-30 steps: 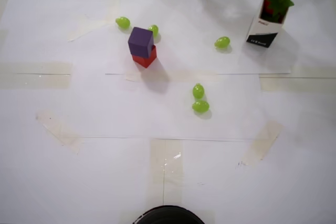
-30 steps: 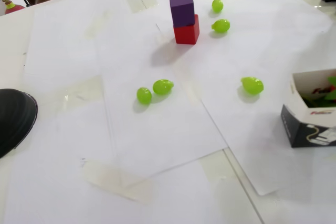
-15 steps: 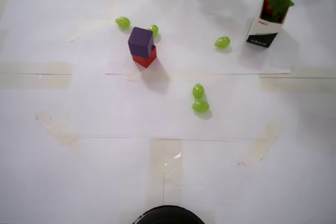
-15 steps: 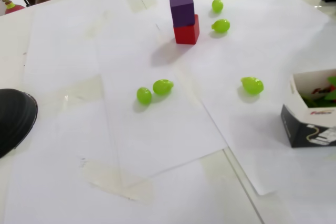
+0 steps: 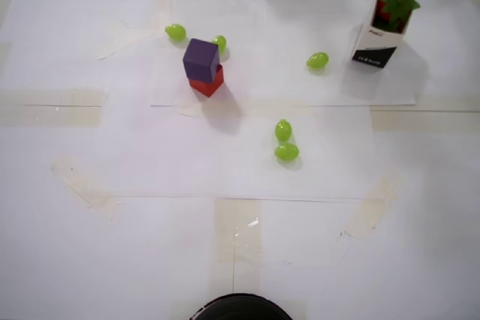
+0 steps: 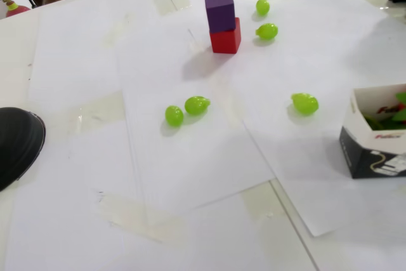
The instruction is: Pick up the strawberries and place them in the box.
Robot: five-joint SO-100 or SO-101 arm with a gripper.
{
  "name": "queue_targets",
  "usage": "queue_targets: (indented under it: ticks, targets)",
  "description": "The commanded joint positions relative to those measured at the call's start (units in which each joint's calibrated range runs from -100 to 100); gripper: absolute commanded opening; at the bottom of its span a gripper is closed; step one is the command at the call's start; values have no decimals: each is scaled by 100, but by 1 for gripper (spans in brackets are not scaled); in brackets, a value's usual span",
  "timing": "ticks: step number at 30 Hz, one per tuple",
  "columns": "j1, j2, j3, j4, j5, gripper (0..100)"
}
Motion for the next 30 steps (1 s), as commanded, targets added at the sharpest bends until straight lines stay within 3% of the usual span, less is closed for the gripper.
queue_targets:
  ticks: [1,16,30]
  targets:
    - [647,-1804,1264,-264,10,0]
    - [618,-4367,3819,-902,-147,0]
    - [530,-4375,5301,-1237,-147,0]
